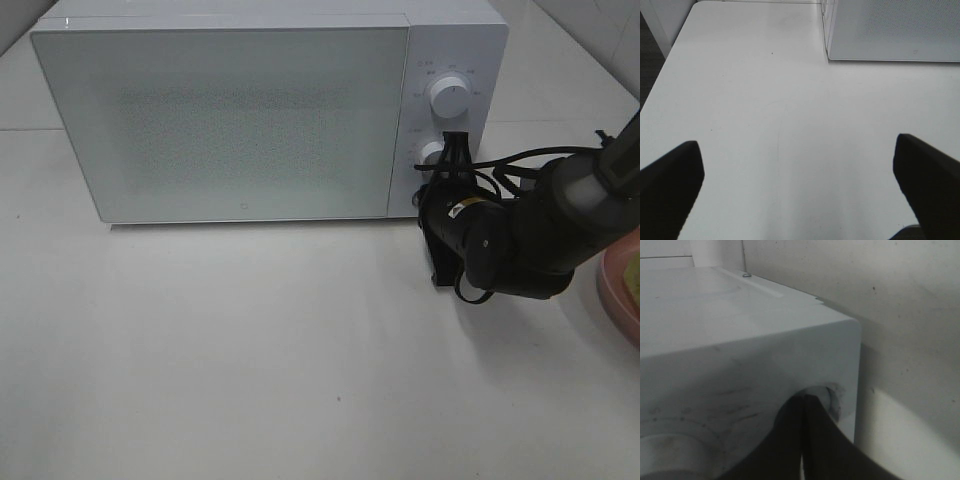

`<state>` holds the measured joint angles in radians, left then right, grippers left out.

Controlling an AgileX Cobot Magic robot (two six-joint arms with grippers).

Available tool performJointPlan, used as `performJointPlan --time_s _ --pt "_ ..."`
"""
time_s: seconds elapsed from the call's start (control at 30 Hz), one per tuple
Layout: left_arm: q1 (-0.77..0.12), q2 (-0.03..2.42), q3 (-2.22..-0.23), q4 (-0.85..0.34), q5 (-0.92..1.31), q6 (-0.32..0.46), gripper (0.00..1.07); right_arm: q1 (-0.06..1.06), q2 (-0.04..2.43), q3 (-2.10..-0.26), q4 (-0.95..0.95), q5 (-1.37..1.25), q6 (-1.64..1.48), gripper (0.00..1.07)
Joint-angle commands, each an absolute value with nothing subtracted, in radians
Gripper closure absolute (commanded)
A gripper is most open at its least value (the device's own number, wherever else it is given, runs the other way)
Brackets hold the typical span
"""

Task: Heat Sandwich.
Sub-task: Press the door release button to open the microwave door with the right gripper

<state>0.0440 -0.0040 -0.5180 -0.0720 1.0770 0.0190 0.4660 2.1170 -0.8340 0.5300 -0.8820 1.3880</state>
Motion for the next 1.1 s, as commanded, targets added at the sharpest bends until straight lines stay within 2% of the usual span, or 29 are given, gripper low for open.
performJointPlan --time_s 0.03,1.1 --pt "0.048 -0.027 -0.517 -0.069 1.072 0.019 0.09 0.456 2.148 -0.914 0.495 -1.160 1.374 1.07" --pt "0.048 -0.027 -0.517 -0.069 1.072 0.019 0.09 0.453 2.150 -0.921 0.477 -0.970 1.370 1.07"
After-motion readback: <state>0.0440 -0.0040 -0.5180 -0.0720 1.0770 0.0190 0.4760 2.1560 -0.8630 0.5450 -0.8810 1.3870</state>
